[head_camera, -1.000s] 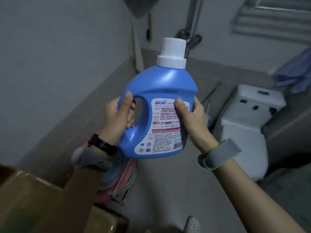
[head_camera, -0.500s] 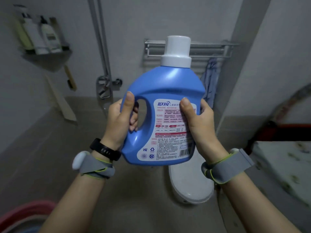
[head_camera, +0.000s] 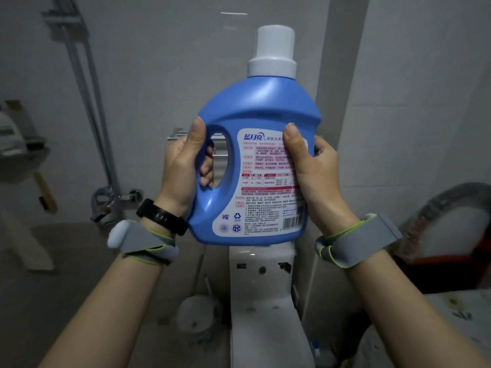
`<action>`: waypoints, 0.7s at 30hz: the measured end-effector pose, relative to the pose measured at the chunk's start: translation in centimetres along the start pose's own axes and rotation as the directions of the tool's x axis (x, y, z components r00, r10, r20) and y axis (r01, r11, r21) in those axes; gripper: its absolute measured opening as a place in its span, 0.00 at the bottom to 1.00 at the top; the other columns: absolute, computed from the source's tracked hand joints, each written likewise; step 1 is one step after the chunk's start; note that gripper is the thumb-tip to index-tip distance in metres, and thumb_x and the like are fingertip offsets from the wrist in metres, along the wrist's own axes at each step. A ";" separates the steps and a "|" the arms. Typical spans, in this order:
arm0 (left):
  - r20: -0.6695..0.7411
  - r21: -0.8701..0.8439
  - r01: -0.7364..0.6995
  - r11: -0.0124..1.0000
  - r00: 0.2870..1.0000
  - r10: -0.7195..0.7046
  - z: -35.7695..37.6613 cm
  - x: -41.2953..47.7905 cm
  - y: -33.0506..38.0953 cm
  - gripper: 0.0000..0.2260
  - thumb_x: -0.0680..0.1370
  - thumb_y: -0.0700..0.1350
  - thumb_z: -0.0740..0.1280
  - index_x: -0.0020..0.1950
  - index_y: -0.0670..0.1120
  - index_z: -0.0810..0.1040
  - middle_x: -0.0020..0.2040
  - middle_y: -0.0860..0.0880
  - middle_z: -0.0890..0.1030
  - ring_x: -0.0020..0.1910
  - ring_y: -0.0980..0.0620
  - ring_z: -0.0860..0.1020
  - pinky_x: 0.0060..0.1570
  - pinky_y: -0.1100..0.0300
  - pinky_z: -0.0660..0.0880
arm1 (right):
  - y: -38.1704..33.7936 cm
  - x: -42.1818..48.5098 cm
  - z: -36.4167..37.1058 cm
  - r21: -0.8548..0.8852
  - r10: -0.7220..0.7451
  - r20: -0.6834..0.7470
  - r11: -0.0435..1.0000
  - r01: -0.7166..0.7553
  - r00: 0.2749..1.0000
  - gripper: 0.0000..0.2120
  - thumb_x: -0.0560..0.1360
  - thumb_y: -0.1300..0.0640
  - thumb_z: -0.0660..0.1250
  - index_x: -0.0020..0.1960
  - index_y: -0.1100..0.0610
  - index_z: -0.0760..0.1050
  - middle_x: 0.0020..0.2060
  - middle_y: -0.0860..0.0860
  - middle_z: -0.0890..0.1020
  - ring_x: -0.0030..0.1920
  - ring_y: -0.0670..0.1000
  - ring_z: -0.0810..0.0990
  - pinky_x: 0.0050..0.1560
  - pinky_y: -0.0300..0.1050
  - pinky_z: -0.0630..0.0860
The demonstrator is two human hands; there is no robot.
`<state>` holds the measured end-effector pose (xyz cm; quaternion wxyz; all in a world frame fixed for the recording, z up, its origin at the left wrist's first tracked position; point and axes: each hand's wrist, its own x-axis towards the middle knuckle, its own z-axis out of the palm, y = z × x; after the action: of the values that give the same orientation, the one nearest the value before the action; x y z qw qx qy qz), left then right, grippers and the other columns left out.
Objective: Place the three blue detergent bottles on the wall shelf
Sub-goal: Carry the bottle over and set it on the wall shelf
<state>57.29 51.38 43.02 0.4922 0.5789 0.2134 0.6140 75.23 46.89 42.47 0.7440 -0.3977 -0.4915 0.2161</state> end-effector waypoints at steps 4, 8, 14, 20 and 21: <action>0.017 -0.005 -0.024 1.000 1.000 0.024 1.1 5.3 -2.3 0.21 0.73 0.63 0.61 0.30 0.48 0.70 0.19 0.54 0.65 0.16 0.55 0.62 0.18 0.66 0.62 | 2.1 5.1 -0.4 -0.002 -0.022 -0.005 1.000 0.022 1.000 0.13 0.69 0.45 0.73 0.40 0.54 0.76 0.32 0.46 0.84 0.34 0.44 0.83 0.34 0.37 0.77; 0.031 0.000 -0.057 0.998 0.998 0.057 1.7 11.4 -4.7 0.22 0.72 0.65 0.62 0.31 0.48 0.70 0.19 0.54 0.65 0.16 0.55 0.62 0.19 0.67 0.62 | 4.5 11.0 -0.2 -0.020 -0.054 -0.006 0.998 0.054 0.999 0.17 0.68 0.43 0.73 0.43 0.57 0.78 0.37 0.50 0.85 0.37 0.48 0.85 0.37 0.40 0.79; -0.001 -0.007 -0.140 0.990 0.990 0.140 3.2 21.8 -7.8 0.21 0.73 0.63 0.62 0.31 0.47 0.71 0.19 0.54 0.66 0.16 0.55 0.62 0.19 0.67 0.61 | 7.9 21.4 0.6 -0.048 -0.093 0.029 0.994 0.095 0.995 0.26 0.67 0.40 0.72 0.50 0.62 0.77 0.42 0.56 0.86 0.41 0.52 0.86 0.38 0.42 0.81; -0.095 0.021 -0.209 0.978 0.973 0.210 4.8 30.1 -10.6 0.21 0.72 0.62 0.64 0.31 0.46 0.71 0.18 0.53 0.66 0.16 0.53 0.62 0.19 0.65 0.59 | 11.6 31.2 1.0 -0.098 -0.072 0.137 0.991 0.086 0.988 0.26 0.69 0.36 0.67 0.52 0.58 0.76 0.46 0.55 0.85 0.44 0.51 0.86 0.42 0.40 0.80; -0.113 0.042 -0.229 0.972 0.966 0.233 5.0 31.2 -11.0 0.21 0.72 0.61 0.64 0.30 0.46 0.71 0.18 0.53 0.66 0.16 0.53 0.62 0.19 0.65 0.60 | 12.2 32.5 1.1 -0.106 -0.062 0.156 0.991 0.079 0.986 0.26 0.70 0.36 0.66 0.53 0.58 0.76 0.46 0.53 0.86 0.44 0.49 0.86 0.41 0.37 0.79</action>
<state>70.70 81.05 50.68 0.3955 0.5700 0.1817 0.6969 88.87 77.71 51.05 0.6880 -0.4036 -0.5719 0.1913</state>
